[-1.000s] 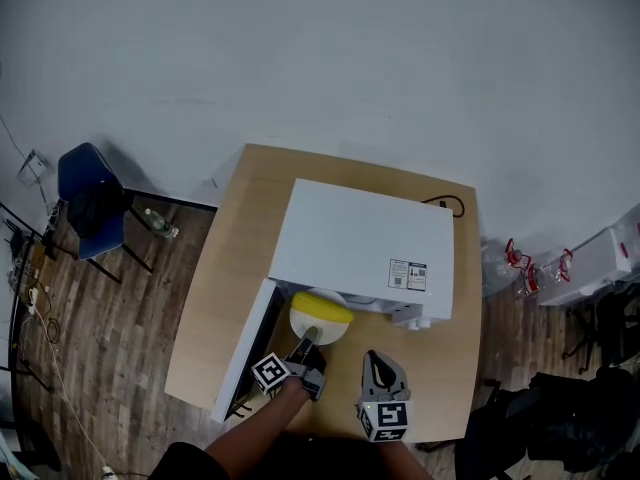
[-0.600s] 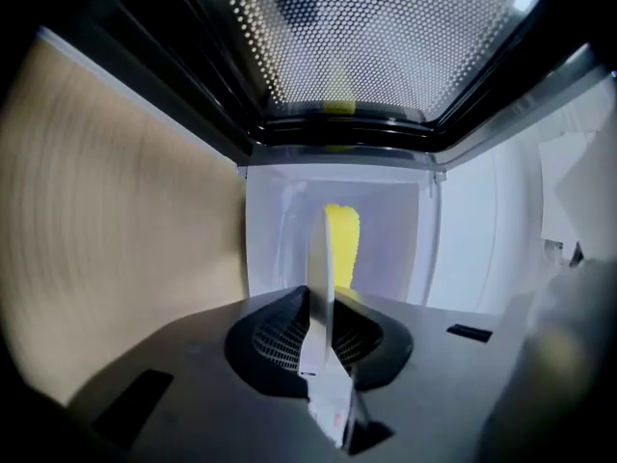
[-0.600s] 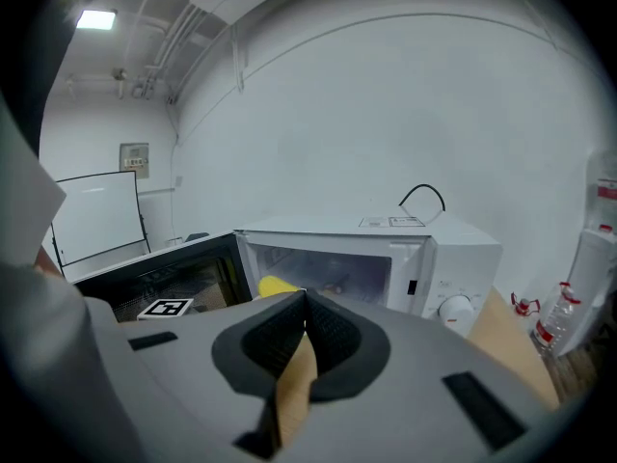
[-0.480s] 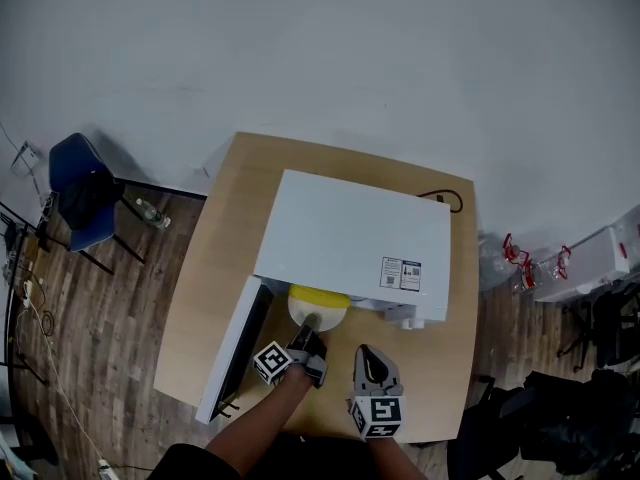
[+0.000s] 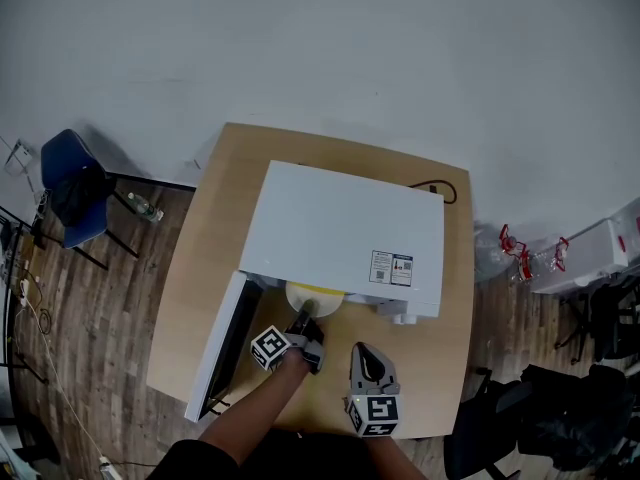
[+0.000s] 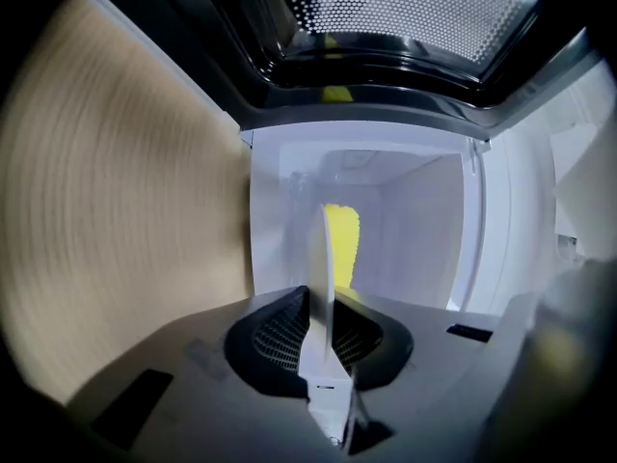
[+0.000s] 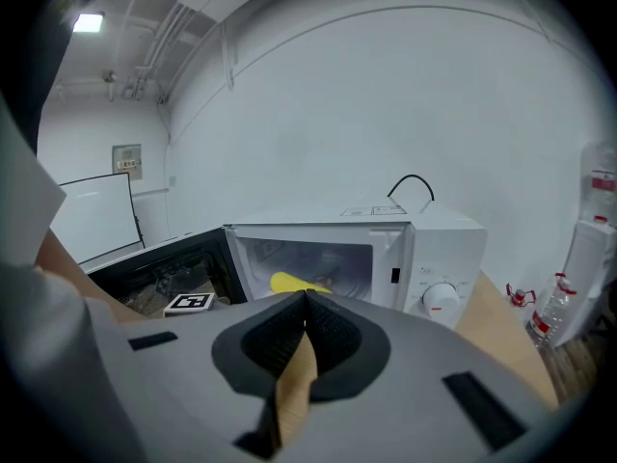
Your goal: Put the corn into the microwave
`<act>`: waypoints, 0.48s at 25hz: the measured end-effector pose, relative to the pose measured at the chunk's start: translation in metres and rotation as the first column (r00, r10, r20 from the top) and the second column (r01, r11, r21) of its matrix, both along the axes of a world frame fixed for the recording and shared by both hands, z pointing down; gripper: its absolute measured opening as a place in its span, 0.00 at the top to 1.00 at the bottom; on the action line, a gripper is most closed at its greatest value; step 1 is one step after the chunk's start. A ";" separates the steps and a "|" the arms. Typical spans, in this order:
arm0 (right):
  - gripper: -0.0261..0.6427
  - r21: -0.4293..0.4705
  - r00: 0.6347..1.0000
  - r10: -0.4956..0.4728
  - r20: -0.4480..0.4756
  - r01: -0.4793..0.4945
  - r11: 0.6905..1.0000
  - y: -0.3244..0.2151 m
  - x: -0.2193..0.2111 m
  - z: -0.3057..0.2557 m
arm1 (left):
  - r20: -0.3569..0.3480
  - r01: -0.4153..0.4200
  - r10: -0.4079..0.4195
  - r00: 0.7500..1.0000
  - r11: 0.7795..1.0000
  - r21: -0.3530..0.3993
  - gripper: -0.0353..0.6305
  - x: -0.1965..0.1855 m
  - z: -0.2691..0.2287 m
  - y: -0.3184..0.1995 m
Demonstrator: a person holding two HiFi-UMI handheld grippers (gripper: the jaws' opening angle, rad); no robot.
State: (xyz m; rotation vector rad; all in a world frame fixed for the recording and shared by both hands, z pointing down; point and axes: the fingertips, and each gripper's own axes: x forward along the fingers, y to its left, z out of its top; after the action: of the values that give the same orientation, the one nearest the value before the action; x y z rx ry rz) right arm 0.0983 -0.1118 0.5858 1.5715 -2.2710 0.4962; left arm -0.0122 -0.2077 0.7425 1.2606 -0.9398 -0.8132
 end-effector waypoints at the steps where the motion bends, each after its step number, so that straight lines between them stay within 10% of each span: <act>1: 0.87 -0.001 1.000 -0.001 0.000 0.001 1.000 0.000 0.001 0.000 | 0.001 0.001 -0.001 1.000 1.000 -0.003 0.90 0.001 0.001 -0.001; 12: 0.87 -0.022 1.000 0.012 -0.006 -0.012 1.000 0.001 0.010 0.006 | -0.011 0.034 -0.035 0.999 0.998 -0.056 0.91 -0.004 0.016 -0.012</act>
State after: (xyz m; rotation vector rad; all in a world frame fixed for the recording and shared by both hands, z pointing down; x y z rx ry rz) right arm 0.1088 -0.1106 0.5915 1.5747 -2.2458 0.5177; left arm -0.0160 -0.2196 0.7588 1.1934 -0.9705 -0.8156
